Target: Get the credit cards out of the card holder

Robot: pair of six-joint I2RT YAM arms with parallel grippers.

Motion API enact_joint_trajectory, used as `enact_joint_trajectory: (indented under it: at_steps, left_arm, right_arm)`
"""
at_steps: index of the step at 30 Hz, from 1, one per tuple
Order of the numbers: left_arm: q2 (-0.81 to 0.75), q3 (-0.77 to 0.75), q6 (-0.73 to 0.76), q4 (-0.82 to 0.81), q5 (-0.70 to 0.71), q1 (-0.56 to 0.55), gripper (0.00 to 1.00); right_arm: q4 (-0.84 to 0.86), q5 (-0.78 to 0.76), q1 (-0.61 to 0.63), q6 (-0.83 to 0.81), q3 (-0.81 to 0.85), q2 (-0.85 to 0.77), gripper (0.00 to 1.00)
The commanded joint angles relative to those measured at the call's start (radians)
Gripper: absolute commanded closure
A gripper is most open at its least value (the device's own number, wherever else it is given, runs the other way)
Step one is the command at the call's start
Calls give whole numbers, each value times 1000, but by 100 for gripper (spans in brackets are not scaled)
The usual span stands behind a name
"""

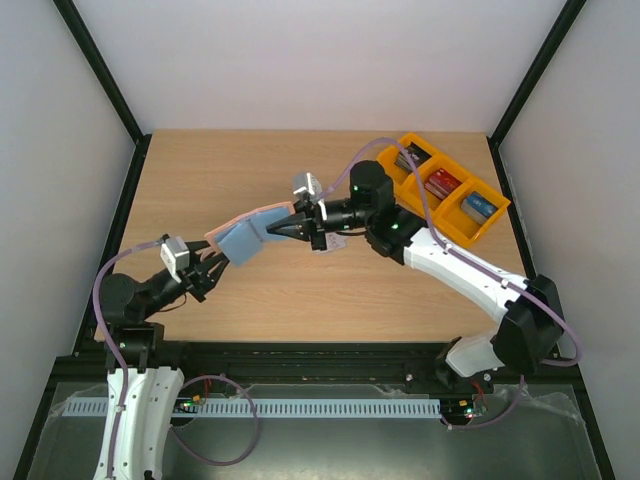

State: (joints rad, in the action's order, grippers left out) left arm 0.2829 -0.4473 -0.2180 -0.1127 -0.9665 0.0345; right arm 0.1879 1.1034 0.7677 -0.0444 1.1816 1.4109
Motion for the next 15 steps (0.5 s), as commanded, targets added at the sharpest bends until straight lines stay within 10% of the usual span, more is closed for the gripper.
enact_joint_trajectory:
  at_steps: [1, 11, 15]
  left_arm:
    - [0, 22, -36, -75, 19, -20, 65]
    - [-10, 34, -68, -59, 36, -35, 95]
    - [-10, 33, -78, -17, 71, -37, 98]
  right_arm:
    - [126, -1, 40, 80, 4, 44, 98]
    - [206, -85, 57, 173, -4, 92, 98]
    - [202, -146, 56, 174, -17, 93, 81]
